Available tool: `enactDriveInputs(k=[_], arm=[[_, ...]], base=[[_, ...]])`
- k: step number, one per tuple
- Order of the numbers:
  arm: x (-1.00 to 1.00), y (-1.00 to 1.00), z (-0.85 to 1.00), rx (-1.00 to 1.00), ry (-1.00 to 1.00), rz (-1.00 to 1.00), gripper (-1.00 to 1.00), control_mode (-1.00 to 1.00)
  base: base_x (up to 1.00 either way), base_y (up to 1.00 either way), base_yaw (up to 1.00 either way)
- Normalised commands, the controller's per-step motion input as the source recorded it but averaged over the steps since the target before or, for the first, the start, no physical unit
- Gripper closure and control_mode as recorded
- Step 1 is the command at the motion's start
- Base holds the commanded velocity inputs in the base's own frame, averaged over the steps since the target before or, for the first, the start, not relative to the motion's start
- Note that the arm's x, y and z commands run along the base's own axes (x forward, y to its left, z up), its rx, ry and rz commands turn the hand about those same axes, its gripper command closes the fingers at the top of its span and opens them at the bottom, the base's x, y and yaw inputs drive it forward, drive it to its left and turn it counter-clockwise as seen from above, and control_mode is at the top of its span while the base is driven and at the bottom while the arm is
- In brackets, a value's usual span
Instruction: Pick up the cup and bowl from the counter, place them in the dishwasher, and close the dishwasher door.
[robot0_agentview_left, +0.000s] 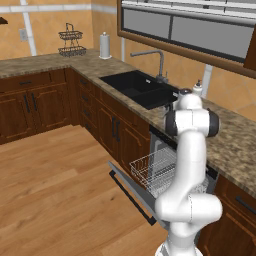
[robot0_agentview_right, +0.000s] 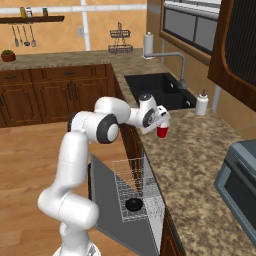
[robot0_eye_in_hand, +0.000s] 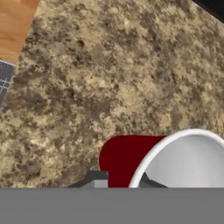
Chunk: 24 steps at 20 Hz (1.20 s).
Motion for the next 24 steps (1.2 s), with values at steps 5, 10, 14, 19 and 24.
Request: enactDriveInputs(k=[5, 10, 14, 19, 24], arm=[[-1.00, 0.57, 0.00, 0.00, 0.00, 0.03, 1.00, -1.00], [-1.00, 0.89, 0.00, 0.00, 0.00, 0.00, 1.00, -1.00], [-1.00, 0.98, 0.00, 0.00, 0.04, 0.00, 1.00, -1.00], [-0.32, 0.60, -0.30, -0.01, 0.08, 0.00, 1.00, -1.00], [0.26, 0.21, -0.81, -0.08, 0.07, -0.02, 1.00, -1.00]], base=[[0.00, 0.00, 0.00], [0.00, 0.00, 0.00], [0.00, 0.00, 0.00], [0.00, 0.00, 0.00], [0.00, 0.00, 0.00]])
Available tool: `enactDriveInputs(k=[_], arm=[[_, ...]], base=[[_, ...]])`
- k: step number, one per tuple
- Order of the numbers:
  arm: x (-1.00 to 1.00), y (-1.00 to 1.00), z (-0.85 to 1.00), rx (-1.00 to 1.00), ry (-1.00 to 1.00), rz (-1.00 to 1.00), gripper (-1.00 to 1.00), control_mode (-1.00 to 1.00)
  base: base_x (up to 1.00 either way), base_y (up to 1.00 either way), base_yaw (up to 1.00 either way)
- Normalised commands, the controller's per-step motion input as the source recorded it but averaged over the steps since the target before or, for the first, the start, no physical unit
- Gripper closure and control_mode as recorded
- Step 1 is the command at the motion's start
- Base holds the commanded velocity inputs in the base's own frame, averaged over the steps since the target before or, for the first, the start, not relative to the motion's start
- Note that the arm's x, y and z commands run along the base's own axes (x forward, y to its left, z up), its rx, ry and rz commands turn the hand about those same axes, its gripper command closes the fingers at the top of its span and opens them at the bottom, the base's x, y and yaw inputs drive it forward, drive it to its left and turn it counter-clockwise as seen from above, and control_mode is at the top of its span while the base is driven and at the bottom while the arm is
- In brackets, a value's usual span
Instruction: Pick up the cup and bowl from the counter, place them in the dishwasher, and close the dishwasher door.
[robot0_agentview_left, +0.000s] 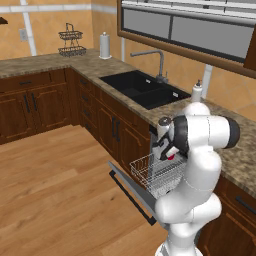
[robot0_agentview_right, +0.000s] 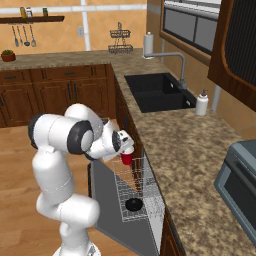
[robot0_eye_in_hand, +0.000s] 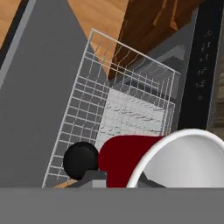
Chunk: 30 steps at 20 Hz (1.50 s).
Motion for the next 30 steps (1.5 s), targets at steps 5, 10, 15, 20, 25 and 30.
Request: enactDriveInputs(k=[5, 10, 15, 20, 25, 30], arm=[[0.60, 0.00, -0.93, -0.06, 0.04, -0.03, 1.00, -1.00], [0.64, -0.09, -0.91, -0.06, 0.03, -0.06, 1.00, -1.00], [0.60, -0.36, -0.84, -0.04, 0.03, -0.11, 1.00, -1.00], [0.31, -0.41, -0.89, 0.00, 0.03, -0.10, 1.00, -1.00], [0.61, -0.17, -0.62, 0.00, 0.02, -0.05, 1.00, -1.00], [0.62, 0.00, -0.41, 0.00, 0.00, -0.01, -1.00, -1.00]], base=[[0.00, 0.00, 0.00], [0.00, 0.00, 0.00], [0.00, 0.00, 0.00], [0.00, 0.00, 0.00], [0.00, 0.00, 0.00], [0.00, 0.00, 0.00]])
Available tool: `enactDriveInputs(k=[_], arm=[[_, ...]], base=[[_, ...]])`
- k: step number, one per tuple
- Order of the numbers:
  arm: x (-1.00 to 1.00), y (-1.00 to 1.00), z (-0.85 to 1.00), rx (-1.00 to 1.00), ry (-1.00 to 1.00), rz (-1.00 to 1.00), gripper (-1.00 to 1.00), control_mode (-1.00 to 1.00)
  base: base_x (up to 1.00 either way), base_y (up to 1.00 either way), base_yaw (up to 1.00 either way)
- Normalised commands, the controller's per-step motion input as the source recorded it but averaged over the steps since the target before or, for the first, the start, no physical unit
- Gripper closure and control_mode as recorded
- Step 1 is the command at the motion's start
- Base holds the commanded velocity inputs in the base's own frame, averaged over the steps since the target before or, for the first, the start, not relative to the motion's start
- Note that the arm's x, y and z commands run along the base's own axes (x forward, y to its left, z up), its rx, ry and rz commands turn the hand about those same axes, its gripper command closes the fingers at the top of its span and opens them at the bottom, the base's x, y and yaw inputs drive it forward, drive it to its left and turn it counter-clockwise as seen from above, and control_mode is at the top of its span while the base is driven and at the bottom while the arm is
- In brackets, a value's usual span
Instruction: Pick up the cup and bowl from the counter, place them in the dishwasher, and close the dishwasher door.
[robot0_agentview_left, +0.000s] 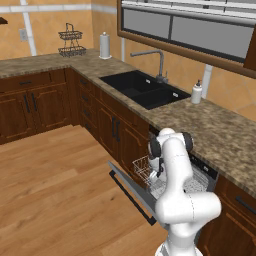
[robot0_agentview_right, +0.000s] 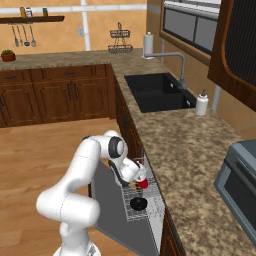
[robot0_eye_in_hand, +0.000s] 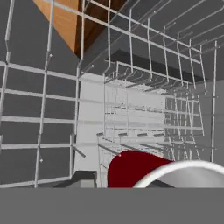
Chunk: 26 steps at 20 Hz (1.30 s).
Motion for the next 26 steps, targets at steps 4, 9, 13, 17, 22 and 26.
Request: enactDriveInputs(k=[4, 9, 13, 17, 22, 26], arm=[[0.49, 0.00, -0.40, 0.00, 0.00, 0.00, -1.00, -1.00], [-0.46, 0.32, 0.27, 0.00, -0.07, 0.00, -1.00, -1.00], [-0.89, 0.75, 0.93, 0.00, -0.17, -0.03, -1.00, -1.00], [-0.63, 0.82, 1.00, 0.00, -0.10, -0.05, -1.00, -1.00], [-0.90, 0.98, 0.71, -0.03, -0.03, -0.03, -1.00, -1.00], [-0.96, 1.00, 0.69, -0.04, 0.00, -0.04, -1.00, -1.00]], base=[[0.00, 0.00, 0.00], [0.00, 0.00, 0.00], [0.00, 0.00, 0.00], [0.00, 0.00, 0.00], [0.00, 0.00, 0.00], [0.00, 0.00, 0.00]])
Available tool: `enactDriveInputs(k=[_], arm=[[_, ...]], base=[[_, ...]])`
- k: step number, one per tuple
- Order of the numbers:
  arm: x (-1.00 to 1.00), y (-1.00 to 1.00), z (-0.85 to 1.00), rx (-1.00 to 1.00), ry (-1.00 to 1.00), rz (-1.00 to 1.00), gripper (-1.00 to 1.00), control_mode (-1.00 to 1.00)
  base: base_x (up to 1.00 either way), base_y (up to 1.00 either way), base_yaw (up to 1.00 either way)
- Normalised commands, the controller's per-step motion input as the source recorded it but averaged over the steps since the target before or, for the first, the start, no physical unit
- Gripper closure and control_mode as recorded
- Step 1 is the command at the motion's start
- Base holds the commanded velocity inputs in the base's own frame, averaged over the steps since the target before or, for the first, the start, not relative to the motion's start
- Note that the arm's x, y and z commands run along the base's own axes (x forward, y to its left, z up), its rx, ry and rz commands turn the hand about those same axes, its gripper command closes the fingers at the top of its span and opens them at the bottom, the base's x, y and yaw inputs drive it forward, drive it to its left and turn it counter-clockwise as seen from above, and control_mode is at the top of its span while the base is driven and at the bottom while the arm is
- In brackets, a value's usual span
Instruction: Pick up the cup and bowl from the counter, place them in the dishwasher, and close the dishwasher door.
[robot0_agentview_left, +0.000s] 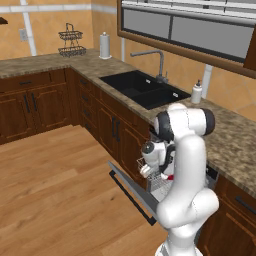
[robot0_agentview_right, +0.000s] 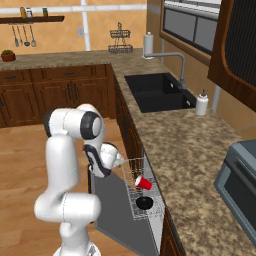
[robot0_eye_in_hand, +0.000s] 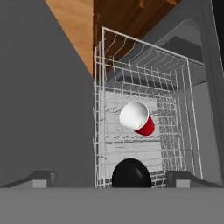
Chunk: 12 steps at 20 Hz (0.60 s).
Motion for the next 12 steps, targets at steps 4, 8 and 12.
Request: enactDriveInputs(k=[4, 8, 12], arm=[[-0.83, 1.00, 0.71, -0.06, 0.00, -0.08, -1.00, -1.00], [-0.65, 1.00, 0.69, -0.08, 0.03, -0.12, -1.00, -1.00], [-0.31, 1.00, 0.62, -0.10, 0.08, -0.12, -1.00, -1.00]], base=[[0.00, 0.00, 0.00], [0.00, 0.00, 0.00], [0.00, 0.00, 0.00]])
